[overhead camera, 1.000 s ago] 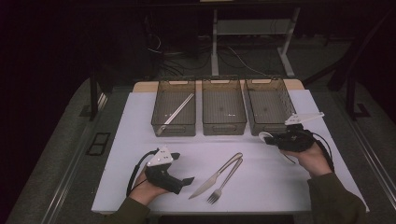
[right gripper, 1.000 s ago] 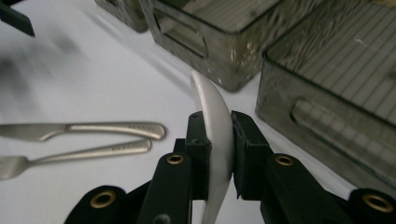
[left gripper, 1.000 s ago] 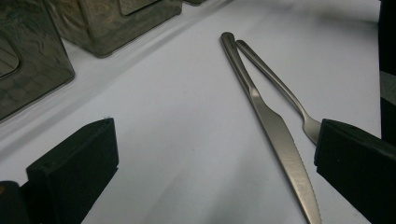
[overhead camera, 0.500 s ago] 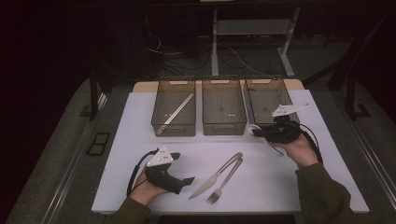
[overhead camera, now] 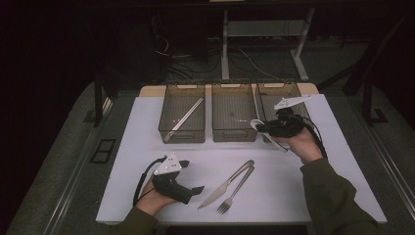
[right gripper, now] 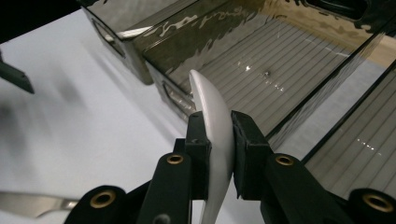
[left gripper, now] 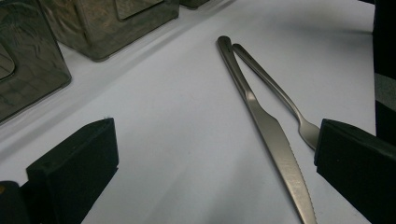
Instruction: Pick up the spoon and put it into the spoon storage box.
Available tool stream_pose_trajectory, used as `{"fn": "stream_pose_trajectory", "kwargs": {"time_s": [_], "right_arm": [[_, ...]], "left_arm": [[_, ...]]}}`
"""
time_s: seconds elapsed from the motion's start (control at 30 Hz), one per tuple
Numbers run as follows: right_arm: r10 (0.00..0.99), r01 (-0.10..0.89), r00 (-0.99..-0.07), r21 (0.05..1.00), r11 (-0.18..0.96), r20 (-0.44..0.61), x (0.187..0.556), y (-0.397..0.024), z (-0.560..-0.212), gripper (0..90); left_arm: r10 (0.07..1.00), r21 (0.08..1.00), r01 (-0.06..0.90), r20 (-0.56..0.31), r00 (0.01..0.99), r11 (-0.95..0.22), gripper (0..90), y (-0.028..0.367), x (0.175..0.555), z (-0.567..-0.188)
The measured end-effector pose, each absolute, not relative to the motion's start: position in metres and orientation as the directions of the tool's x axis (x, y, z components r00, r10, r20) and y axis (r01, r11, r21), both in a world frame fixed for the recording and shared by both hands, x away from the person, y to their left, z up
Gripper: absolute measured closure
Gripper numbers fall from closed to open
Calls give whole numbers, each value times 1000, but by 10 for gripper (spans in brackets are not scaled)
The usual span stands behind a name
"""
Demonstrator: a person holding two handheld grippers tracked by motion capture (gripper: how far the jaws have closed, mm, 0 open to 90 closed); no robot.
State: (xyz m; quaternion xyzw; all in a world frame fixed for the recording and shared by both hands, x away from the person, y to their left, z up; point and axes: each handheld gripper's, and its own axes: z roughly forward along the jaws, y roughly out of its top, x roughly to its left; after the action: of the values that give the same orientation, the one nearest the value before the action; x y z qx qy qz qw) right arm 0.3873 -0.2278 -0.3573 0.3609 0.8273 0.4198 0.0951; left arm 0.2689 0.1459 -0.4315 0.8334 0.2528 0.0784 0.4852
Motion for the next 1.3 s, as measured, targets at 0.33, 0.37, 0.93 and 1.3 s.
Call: {"fn": "stream_pose_trajectory", "kwargs": {"time_s": [0.33, 0.37, 0.93, 1.3], "right_arm": [[683, 512, -717, 768, 385, 135, 413, -210, -348, 779], [686, 517, -714, 765, 385, 138, 415, -208, -347, 779], [698, 528, -706, 744, 408, 118, 463, -170, -346, 779], [703, 514, -707, 742, 430, 82, 484, -153, -358, 779]], "left_arm": [[492, 852, 343, -118, 862, -396, 0, 144, 269, -432], [492, 852, 343, -118, 863, -397, 0, 144, 269, -432], [476, 854, 335, -119, 871, -398, 0, 144, 269, -431], [472, 857, 337, -128, 872, -390, 0, 143, 268, -430]]}}
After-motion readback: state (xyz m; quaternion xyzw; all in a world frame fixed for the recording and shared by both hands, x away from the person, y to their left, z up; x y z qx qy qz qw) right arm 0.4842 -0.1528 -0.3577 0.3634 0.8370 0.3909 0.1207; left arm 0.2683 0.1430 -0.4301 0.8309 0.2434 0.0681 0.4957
